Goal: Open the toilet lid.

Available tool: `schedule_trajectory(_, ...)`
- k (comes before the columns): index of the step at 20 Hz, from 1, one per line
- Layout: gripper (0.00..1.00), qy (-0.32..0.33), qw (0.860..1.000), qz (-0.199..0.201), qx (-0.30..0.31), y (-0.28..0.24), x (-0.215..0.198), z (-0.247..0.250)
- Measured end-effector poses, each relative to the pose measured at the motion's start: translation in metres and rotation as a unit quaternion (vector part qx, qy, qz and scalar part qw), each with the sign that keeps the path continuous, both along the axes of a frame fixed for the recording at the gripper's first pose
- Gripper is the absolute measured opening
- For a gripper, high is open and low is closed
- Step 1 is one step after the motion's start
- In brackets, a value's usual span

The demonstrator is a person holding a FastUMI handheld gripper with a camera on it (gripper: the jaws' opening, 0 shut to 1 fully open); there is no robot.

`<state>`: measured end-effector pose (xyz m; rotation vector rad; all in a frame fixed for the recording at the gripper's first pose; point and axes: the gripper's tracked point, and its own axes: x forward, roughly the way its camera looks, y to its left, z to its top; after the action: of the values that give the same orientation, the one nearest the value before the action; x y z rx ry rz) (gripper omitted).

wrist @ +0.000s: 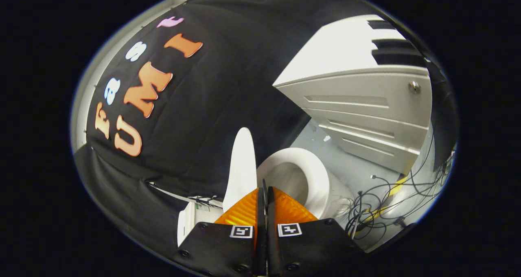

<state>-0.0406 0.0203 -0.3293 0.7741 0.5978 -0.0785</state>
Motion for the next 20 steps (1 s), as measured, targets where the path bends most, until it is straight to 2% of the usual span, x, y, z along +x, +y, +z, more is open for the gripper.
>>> schedule_trajectory(2,0.09,-0.004,1.0,0.013,-0.013,0.01,0.002,0.016)
schedule_trajectory(6,0.09,-0.018,1.0,0.011,0.004,0.032,0.009,0.049)
schedule_trajectory(10,0.08,-0.01,0.998,0.02,-0.051,0.043,0.012,0.059)
schedule_trajectory(13,0.08,-0.025,0.996,0.04,-0.069,0.065,0.016,0.085)
schedule_trajectory(16,0.08,-0.039,0.99,0.067,-0.12,0.087,0.022,0.105)
schedule_trajectory(20,0.08,-0.054,0.986,0.089,-0.132,0.121,0.025,0.13)
